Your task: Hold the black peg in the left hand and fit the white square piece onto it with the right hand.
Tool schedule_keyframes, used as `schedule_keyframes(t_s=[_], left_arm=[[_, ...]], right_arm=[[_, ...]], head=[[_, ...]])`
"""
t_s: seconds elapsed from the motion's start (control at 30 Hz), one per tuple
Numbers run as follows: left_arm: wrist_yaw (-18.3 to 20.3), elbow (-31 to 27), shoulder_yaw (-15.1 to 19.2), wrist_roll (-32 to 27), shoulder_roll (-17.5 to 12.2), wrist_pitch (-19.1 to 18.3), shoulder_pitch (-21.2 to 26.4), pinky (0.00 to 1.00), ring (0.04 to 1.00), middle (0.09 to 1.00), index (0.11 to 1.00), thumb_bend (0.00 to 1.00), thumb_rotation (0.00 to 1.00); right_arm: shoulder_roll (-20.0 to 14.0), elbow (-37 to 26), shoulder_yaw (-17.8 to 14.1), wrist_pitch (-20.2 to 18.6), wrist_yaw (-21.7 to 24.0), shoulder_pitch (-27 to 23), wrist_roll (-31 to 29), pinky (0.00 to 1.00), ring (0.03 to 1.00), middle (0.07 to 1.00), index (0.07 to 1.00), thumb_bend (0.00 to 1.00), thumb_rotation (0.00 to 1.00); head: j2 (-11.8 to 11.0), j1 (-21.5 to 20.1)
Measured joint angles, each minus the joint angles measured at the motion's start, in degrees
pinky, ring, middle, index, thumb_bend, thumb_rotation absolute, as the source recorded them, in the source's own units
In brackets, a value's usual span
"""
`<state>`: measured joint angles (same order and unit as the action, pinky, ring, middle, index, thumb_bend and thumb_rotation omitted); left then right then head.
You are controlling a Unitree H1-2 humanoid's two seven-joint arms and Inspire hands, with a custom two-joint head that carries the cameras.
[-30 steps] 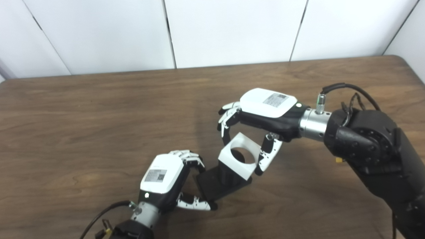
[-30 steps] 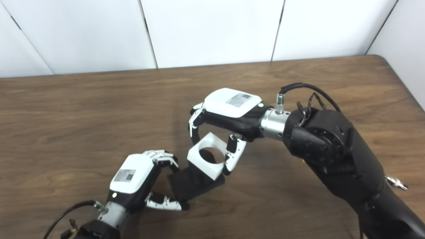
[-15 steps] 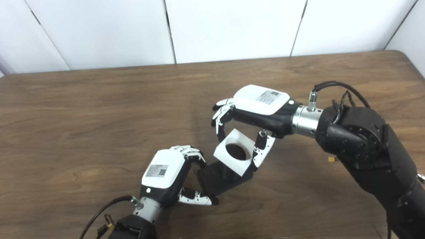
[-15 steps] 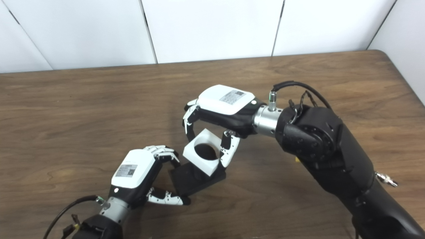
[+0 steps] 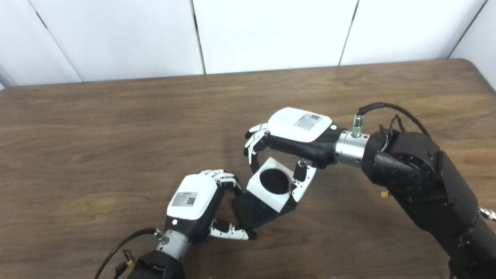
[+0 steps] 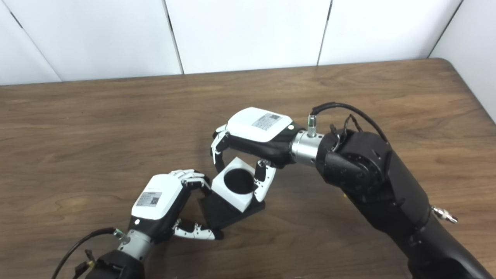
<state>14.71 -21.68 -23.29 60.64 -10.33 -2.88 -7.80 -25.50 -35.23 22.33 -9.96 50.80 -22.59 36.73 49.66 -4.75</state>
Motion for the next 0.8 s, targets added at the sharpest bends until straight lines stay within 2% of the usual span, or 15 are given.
schedule_keyframes(t_s=[0.4,0.43,0.5,0.6,0.8], left_arm=[[0.1,-0.1,0.0,0.2,0.1,0.0,0.0,0.82,0.818,0.754,0.493,0.51,0.05],[0.1,-0.1,0.0,0.2,0.1,0.0,0.0,0.82,0.818,0.753,0.493,0.51,0.05],[0.2,-0.2,0.0,0.2,0.1,0.0,0.0,0.82,0.817,0.752,0.492,0.51,0.05],[0.4,-0.2,0.0,0.2,0.2,-0.1,0.0,0.82,0.815,0.752,0.492,0.51,0.05],[0.7,-0.4,0.0,0.6,0.2,-0.3,0.0,0.82,0.815,0.753,0.493,0.51,0.05]], right_arm=[[0.5,0.0,1.5,0.4,-0.1,0.6,2.8,0.80,0.893,0.787,0.492,0.52,0.13],[0.5,-0.1,1.8,0.4,0.3,0.6,3.4,0.82,0.902,0.796,0.577,0.70,0.08],[0.5,-0.2,2.6,-0.2,2.0,0.5,4.7,0.85,0.936,0.828,0.683,0.84,0.06],[0.5,-0.4,3.4,-1.3,6.3,0.3,6.6,0.88,0.966,0.867,0.754,0.91,0.07],[0.5,-0.7,3.3,-1.8,10.3,0.2,7.8,0.91,0.982,0.892,0.782,0.92,0.12]], head=[[0.4,0.0],[0.4,0.0],[0.4,0.0],[0.4,-0.1],[0.4,-0.2]])
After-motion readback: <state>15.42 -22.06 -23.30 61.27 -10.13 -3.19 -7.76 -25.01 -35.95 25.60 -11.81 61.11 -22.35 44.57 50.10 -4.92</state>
